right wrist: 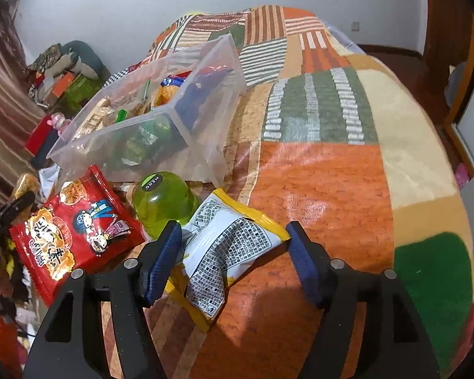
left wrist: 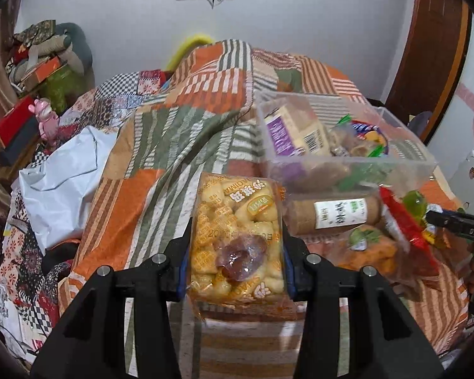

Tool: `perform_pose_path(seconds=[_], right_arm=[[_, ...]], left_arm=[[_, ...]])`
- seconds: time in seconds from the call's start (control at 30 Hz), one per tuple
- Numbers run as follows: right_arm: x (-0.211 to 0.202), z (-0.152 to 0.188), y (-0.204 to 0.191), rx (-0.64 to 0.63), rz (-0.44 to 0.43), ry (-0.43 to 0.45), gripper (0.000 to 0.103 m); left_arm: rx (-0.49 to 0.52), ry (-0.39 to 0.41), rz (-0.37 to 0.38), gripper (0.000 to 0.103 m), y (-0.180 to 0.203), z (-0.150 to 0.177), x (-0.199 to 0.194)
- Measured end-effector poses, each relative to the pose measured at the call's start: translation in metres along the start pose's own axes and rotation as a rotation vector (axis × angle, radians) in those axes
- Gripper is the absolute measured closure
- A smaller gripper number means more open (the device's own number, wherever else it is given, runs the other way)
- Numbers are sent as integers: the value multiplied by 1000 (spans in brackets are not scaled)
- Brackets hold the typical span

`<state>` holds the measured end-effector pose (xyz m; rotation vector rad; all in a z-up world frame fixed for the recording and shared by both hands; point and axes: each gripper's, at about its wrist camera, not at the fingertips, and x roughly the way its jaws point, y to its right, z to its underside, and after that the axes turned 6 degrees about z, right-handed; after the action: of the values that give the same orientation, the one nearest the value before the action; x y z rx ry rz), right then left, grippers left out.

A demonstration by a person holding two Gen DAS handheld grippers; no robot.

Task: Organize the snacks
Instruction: 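Lift both bags over the clear box and open both tools to drop them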

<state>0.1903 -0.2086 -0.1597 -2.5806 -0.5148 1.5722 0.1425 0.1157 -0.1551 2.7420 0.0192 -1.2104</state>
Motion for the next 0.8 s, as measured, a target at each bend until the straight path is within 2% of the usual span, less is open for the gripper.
perform_pose_path(seconds=[0.13,0.17,0.2,0.23,0.53,0.8], right_arm=[[-4,4,0,-11,-11,7,44],[-5,5,0,-10,-13,14,50],[-8,7,2,-6,-42,14,70],[-9,7,2,6,-59,11,72],[-36,8,8,-10,-26,92,77],[-70,-26,3,-35,-30,225,77]], left_arm=[[13,20,20,59,11,-5,-5],[15,26,24,59,15,-6,-7],[17,30,32,59,18,-8,-8],[19,34,39,59,21,-10,-9],[59,80,74,59,48,-27,-19],[78,112,100,59,63,-47,-21]])
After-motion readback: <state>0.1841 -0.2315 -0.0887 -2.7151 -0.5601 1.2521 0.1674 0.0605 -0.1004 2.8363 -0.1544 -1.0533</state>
